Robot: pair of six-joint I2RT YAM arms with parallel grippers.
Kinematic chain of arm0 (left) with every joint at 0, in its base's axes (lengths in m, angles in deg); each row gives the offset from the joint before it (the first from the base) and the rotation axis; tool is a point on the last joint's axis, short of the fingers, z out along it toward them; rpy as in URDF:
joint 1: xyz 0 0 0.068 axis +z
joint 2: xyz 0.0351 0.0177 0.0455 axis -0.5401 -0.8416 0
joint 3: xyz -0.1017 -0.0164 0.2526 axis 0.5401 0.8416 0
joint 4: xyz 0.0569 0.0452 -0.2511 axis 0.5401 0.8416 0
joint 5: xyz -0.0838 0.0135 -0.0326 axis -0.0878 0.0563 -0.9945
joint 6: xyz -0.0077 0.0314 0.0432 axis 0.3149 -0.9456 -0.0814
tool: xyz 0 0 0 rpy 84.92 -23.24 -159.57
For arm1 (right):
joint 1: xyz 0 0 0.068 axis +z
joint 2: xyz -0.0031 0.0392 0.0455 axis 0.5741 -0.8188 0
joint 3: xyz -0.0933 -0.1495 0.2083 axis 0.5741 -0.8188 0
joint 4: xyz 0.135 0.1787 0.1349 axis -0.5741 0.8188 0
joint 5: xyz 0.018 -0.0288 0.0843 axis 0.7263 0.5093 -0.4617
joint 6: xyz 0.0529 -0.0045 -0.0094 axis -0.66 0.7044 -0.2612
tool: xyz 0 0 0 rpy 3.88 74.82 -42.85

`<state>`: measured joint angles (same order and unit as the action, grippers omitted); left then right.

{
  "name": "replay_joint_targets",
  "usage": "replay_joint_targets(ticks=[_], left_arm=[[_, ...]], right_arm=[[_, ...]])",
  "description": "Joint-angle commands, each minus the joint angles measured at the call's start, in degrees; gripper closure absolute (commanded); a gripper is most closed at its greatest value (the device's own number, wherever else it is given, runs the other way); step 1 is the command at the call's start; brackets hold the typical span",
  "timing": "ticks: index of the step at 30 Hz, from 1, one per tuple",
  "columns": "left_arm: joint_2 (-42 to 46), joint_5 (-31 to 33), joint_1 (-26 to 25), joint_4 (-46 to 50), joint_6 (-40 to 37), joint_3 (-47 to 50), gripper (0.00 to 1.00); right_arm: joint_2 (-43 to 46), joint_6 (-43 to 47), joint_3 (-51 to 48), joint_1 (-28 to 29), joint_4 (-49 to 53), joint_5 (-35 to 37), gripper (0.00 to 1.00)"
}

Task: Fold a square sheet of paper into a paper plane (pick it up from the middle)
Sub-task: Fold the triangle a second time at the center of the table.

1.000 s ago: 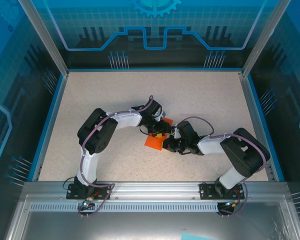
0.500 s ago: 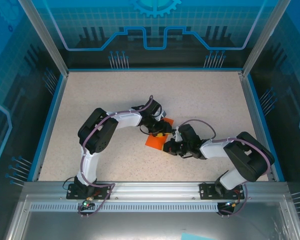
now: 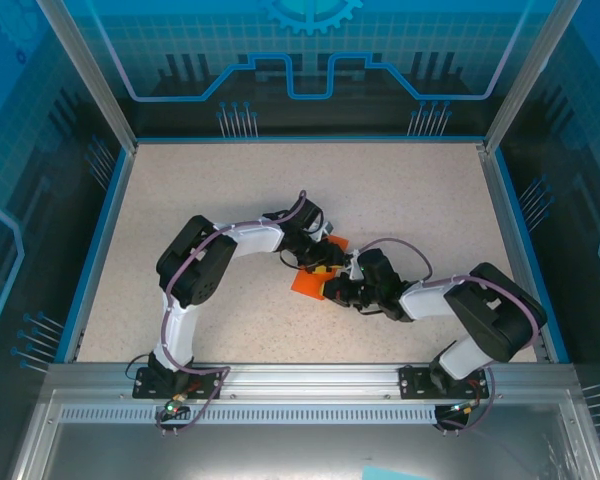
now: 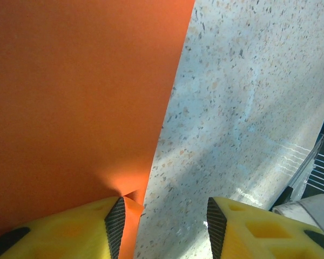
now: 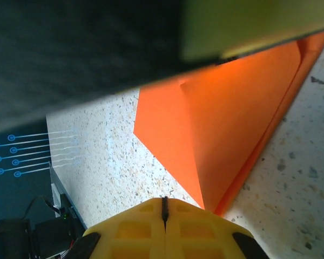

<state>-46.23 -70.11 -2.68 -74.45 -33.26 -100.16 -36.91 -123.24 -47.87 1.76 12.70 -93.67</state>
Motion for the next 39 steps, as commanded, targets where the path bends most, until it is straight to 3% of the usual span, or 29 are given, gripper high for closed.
replay_joint_targets(ticks=[1,20,39], left_arm=[[-4.5,0.5,-0.3,2.3,-0.4,0.6,0.52],[-3.8,-0.9,0.6,2.3,0.1,-0.7,0.52],[-1.1,-2.2,4.6,9.9,-4.0,-11.5,0.49]], right_arm=[[-2.6,-0.6,-0.8,1.0,-2.2,1.7,0.96],[-2.2,6.0,1.4,3.4,18.5,8.0,0.97],[-3.7,7.5,3.4,3.4,25.6,8.9,0.98]])
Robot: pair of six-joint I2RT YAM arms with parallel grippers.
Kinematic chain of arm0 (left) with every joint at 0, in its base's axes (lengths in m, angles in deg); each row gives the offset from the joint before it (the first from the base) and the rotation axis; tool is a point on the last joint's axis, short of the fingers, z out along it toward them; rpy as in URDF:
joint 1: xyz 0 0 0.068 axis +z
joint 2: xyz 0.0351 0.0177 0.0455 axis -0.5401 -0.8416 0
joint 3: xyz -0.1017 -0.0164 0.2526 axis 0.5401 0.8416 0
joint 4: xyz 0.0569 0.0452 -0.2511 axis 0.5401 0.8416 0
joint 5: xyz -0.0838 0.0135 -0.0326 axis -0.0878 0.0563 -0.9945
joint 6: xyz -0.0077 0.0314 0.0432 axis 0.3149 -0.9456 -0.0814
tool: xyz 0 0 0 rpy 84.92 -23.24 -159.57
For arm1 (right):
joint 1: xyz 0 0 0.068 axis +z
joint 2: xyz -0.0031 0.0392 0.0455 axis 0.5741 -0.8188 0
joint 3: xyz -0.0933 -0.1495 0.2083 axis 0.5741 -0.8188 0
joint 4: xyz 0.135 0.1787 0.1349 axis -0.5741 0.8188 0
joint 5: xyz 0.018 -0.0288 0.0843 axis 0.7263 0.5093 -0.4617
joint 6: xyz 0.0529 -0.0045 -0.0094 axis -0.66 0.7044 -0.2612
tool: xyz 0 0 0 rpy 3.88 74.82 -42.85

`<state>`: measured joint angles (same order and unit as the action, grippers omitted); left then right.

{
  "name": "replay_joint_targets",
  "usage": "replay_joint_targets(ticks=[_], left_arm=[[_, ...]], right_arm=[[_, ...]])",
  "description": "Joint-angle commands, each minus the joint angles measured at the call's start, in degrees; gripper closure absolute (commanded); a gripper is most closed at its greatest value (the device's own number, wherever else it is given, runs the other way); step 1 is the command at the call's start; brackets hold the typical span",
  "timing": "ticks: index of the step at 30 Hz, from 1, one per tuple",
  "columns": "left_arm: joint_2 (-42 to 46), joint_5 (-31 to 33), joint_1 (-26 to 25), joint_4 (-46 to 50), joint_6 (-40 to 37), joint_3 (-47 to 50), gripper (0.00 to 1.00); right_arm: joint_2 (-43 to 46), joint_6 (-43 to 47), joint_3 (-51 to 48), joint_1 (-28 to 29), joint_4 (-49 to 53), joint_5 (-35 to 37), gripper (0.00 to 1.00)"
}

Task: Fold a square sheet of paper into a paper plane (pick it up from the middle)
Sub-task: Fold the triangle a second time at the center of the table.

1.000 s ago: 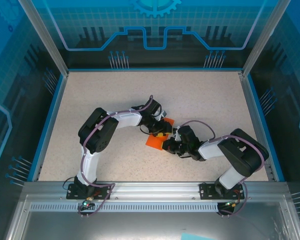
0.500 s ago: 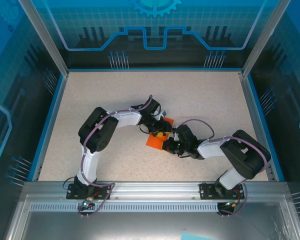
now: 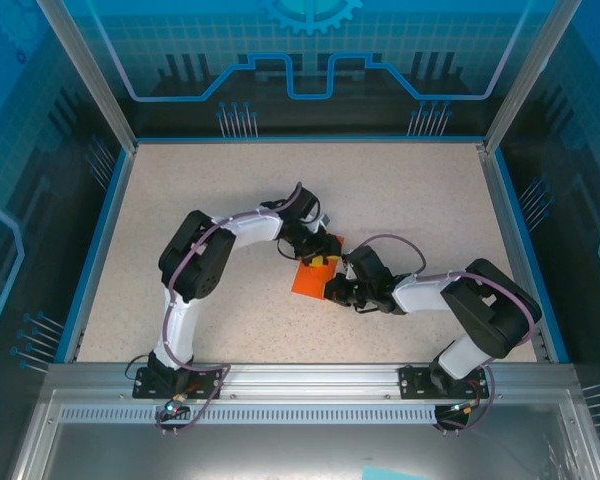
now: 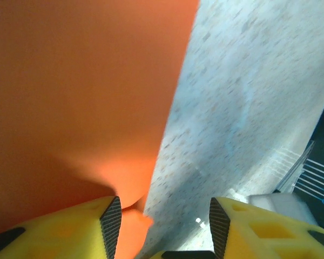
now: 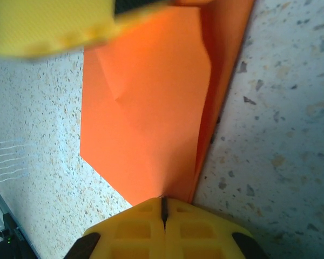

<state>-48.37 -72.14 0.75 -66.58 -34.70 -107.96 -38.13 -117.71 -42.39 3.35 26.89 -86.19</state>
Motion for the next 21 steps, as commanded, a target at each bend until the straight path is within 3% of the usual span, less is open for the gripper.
replay_joint_targets(ticks=[1,7,11,21], left_arm=[[1.5,-0.2,1.6,3.1,-3.3,-4.3,0.49],[5.5,0.1,3.3,8.0,-7.3,-4.4,0.49],[8.9,-0.9,2.7,8.5,-7.9,0.9,0.49],[9.2,-3.1,0.8,-3.5,-3.5,13.6,0.54]], right_arm=[[-2.5,1.9,-2.1,1.8,11.3,1.2,0.98],[-2.5,1.7,-1.8,1.5,9.9,0.0,0.98],[-2.5,2.1,-1.6,1.3,9.8,-0.5,0.98],[-2.4,2.7,-0.9,1.0,9.8,-1.4,0.98]])
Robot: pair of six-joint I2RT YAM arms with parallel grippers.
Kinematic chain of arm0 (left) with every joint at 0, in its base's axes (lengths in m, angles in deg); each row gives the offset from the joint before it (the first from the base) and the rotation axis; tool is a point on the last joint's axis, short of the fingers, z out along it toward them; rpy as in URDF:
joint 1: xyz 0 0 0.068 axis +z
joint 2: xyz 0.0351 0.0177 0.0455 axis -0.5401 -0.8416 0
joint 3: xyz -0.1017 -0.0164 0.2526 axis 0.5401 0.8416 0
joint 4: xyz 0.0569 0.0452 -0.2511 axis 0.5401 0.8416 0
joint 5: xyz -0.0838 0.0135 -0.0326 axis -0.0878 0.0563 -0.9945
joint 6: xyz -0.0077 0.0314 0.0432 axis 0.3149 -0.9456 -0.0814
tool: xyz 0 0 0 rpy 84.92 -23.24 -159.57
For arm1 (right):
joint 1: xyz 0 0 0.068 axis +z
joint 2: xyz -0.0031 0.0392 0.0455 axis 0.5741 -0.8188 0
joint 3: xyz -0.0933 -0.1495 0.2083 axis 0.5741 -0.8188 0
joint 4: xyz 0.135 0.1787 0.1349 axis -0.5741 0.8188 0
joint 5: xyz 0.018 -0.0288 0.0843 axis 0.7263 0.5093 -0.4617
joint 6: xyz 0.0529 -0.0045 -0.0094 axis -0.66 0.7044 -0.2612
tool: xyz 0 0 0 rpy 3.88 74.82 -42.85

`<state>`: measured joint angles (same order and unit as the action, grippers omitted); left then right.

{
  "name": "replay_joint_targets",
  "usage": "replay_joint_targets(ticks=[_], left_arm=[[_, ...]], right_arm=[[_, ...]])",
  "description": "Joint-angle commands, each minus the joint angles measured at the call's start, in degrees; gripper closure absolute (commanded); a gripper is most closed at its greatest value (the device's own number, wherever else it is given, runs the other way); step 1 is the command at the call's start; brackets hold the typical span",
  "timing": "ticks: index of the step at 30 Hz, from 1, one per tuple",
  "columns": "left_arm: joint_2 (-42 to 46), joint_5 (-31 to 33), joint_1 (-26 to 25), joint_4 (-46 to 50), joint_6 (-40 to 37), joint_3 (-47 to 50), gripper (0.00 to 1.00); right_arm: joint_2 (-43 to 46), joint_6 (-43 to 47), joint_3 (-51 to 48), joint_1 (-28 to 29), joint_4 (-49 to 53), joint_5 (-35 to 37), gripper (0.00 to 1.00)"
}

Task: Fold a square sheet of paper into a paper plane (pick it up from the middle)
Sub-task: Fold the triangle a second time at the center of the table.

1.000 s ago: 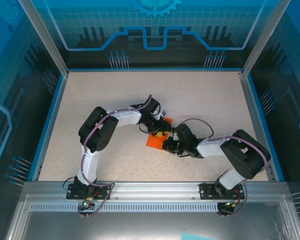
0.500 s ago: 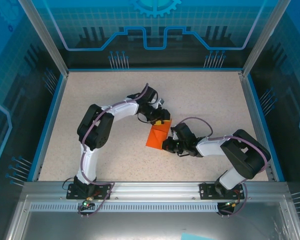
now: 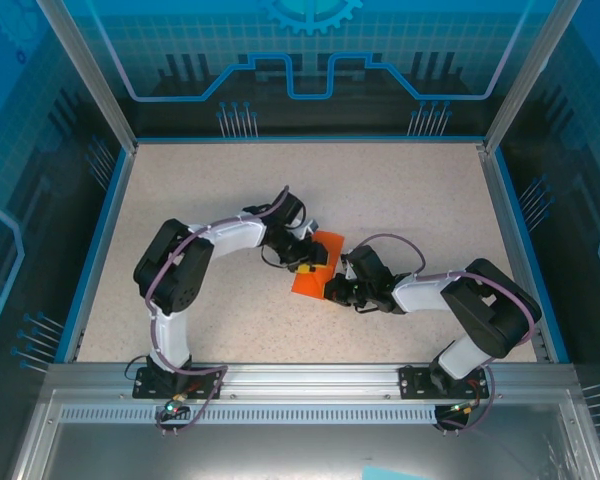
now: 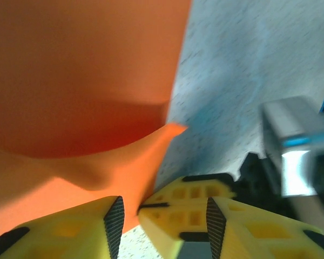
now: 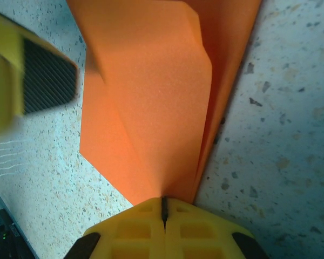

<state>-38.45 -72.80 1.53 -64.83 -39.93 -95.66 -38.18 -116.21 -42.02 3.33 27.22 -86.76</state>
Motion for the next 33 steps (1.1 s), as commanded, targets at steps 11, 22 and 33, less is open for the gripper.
replay_joint_targets(ticks=[11,22,33], left_arm=[[-3.4,-2.8,-0.8,-9.0,3.0,2.4,0.63],[-5.9,2.2,-0.2,-5.1,-0.5,-1.3,0.63],[-8.4,3.2,1.7,-3.3,-2.4,-3.3,0.62]], right_arm=[[-2.3,1.4,-1.1,0.9,10.1,-0.8,0.98],[-1.3,2.1,-1.5,0.3,11.1,-0.7,0.98],[-1.1,3.0,-1.8,0.4,11.6,-0.9,0.98]])
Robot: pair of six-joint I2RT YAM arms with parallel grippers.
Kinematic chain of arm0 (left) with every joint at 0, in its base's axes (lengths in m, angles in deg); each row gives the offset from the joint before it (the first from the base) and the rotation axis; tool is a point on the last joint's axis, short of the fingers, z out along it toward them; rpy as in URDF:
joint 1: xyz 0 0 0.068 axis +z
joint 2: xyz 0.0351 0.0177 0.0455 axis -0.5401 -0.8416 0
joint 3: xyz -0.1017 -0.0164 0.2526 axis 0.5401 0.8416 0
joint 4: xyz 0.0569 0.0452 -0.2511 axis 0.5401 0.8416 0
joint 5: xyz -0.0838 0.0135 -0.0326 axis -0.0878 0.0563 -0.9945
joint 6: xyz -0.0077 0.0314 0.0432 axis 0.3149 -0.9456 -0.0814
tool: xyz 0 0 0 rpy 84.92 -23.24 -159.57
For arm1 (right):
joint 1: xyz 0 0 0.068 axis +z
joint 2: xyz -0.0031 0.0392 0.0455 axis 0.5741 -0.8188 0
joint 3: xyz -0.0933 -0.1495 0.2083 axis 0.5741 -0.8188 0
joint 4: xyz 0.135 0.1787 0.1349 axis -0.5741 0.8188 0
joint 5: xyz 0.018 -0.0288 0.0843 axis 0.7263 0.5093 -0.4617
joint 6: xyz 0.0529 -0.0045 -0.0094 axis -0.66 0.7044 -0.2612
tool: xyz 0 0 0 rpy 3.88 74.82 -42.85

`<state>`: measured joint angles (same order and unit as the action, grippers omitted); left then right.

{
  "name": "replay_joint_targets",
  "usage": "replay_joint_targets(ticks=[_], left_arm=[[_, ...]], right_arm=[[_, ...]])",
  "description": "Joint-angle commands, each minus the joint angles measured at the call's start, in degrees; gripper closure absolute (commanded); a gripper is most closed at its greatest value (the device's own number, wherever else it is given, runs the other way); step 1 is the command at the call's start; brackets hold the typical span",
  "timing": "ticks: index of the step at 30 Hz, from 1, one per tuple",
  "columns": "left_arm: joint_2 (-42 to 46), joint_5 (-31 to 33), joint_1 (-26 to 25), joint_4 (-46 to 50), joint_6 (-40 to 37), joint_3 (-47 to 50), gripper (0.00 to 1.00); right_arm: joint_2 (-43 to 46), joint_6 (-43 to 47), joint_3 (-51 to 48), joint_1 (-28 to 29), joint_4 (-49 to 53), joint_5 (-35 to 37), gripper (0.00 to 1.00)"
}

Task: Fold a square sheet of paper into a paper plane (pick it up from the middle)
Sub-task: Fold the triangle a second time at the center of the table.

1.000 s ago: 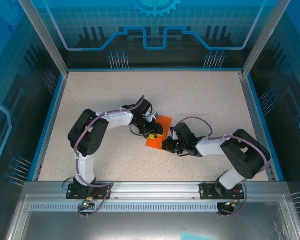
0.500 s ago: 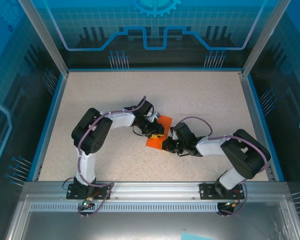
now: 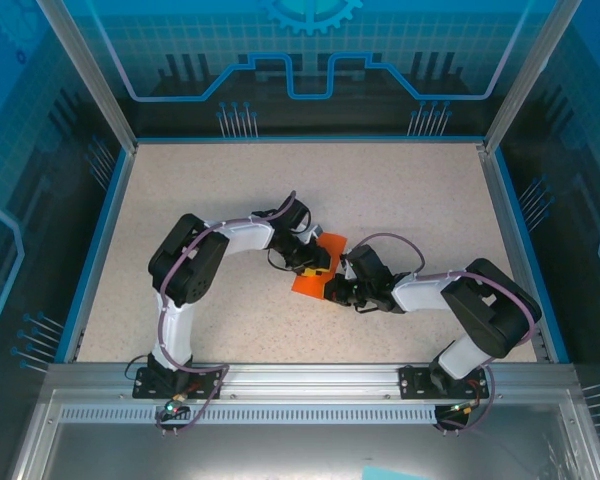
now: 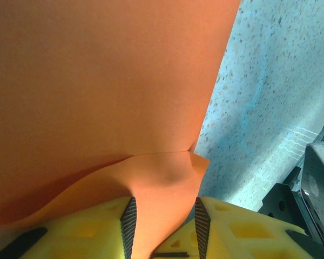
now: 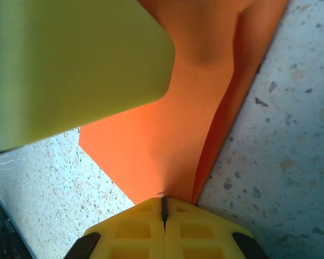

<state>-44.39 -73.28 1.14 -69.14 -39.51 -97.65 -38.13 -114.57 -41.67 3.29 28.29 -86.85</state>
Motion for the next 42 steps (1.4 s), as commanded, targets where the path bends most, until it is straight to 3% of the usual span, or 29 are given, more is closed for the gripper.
replay_joint_targets(ticks=[1,8,12,15,20,29,42], left_arm=[[-2.7,3.5,2.2,1.2,-3.0,-1.6,0.62],[-4.1,3.6,2.7,2.0,-3.8,-2.2,0.62],[-4.9,3.2,2.7,2.0,-4.0,-2.1,0.62],[-5.0,2.8,2.7,2.1,-4.3,-2.1,0.62],[-5.0,1.5,2.7,1.5,-3.8,-1.9,0.62],[-5.0,-0.2,2.6,0.4,-2.8,-1.8,0.62],[-4.9,0.3,2.7,-0.6,-1.0,-2.5,0.60]], right_arm=[[-1.2,1.6,-2.2,0.4,10.8,-0.8,0.98],[1.9,4.7,0.2,0.6,16.4,-0.3,0.98],[4.8,7.9,3.3,0.4,25.5,1.1,0.97],[10.7,9.9,5.2,-1.5,29.5,1.1,0.97],[13.6,6.4,4.9,-6.2,21.8,-5.9,0.96],[2.7,0.9,8.2,-6.4,7.5,-10.1,0.96],[-4.2,4.2,9.0,-4.6,8.5,-8.4,0.97]])
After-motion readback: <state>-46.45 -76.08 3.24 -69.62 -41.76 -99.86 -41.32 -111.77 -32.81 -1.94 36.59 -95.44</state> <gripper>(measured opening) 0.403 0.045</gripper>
